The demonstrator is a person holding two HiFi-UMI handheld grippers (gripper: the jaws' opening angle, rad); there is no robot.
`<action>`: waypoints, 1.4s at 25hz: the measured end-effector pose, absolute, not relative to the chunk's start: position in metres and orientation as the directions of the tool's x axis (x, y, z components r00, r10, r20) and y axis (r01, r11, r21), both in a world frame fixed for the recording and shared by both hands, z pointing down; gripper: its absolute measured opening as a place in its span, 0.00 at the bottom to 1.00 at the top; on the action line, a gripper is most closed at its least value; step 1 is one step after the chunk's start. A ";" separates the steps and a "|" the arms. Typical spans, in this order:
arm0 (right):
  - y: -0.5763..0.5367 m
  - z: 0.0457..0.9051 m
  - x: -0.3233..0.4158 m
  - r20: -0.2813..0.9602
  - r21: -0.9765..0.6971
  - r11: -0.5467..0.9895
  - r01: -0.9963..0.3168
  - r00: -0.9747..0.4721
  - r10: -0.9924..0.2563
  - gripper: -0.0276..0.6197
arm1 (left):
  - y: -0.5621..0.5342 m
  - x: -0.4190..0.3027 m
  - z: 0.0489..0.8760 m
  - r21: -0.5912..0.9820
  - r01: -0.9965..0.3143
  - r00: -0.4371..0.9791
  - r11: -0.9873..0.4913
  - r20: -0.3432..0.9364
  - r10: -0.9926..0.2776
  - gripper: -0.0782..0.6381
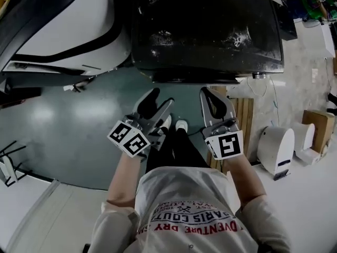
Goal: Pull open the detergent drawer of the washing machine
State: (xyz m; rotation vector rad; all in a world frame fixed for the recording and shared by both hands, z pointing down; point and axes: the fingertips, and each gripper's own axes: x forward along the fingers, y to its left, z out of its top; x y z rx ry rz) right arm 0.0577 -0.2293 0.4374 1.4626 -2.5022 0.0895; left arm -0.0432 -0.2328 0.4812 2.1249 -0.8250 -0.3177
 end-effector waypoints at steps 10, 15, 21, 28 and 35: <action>-0.245 0.489 0.060 0.247 0.005 0.543 -0.839 -0.526 -0.814 0.05 | -0.271 -0.019 0.547 0.900 -0.262 0.682 -0.348 -0.083 -0.727 0.53; -0.251 0.511 0.065 0.255 -0.010 0.545 -0.839 -0.529 -0.810 0.05 | -0.290 -0.023 0.567 0.939 -0.146 0.608 -0.311 -0.163 -0.777 0.54; -0.255 0.529 0.061 0.256 -0.030 0.539 -0.842 -0.528 -0.810 0.05 | -0.301 -0.027 0.573 0.947 -0.041 0.538 -0.319 -0.249 -0.806 0.58; -0.259 0.541 0.057 0.247 -0.046 0.530 -0.847 -0.524 -0.815 0.05 | -0.316 -0.022 0.559 0.934 0.025 0.489 -0.357 -0.323 -0.810 0.52; -0.252 0.549 0.063 0.276 -0.034 0.531 -0.847 -0.518 -0.810 0.05 | -0.316 -0.022 0.557 0.923 0.052 0.450 -0.381 -0.362 -0.816 0.51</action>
